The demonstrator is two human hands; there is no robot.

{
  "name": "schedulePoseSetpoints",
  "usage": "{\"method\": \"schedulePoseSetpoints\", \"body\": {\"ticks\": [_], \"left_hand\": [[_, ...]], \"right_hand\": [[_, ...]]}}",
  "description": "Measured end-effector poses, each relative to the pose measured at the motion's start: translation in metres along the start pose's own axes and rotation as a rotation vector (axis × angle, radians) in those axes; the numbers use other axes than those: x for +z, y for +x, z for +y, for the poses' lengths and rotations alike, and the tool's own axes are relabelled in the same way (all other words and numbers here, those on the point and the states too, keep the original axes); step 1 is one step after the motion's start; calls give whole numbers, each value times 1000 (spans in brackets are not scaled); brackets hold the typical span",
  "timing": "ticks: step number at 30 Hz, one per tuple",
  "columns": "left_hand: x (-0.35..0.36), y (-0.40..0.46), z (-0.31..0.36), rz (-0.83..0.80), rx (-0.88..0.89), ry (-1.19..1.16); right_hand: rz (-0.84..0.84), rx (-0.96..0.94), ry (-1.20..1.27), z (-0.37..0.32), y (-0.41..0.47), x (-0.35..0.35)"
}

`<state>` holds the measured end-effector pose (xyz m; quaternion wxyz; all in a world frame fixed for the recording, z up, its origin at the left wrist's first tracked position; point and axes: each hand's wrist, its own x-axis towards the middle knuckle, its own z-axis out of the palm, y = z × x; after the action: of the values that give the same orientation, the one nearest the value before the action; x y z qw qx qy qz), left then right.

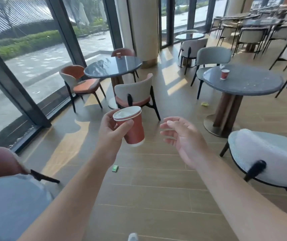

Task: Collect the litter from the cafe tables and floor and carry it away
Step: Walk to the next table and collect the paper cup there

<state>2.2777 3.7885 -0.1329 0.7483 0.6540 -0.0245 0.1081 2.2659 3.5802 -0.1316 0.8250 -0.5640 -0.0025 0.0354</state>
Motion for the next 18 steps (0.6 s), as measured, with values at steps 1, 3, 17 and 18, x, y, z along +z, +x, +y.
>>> {"method": "schedulePoseSetpoints", "body": {"ticks": [1, 3, 17, 18], "left_hand": [[4, 12, -6, -28, -5, -5], [10, 38, -19, -84, -15, -16], [46, 285, -69, -456, -45, -81], [50, 297, -72, -472, -43, -81]], "right_hand": [[22, -2, -5, 0, 9, -4], [68, -11, -12, 1, 29, -8], [387, -138, -69, -15, 218, 7], [404, -139, -77, -16, 227, 5]]}}
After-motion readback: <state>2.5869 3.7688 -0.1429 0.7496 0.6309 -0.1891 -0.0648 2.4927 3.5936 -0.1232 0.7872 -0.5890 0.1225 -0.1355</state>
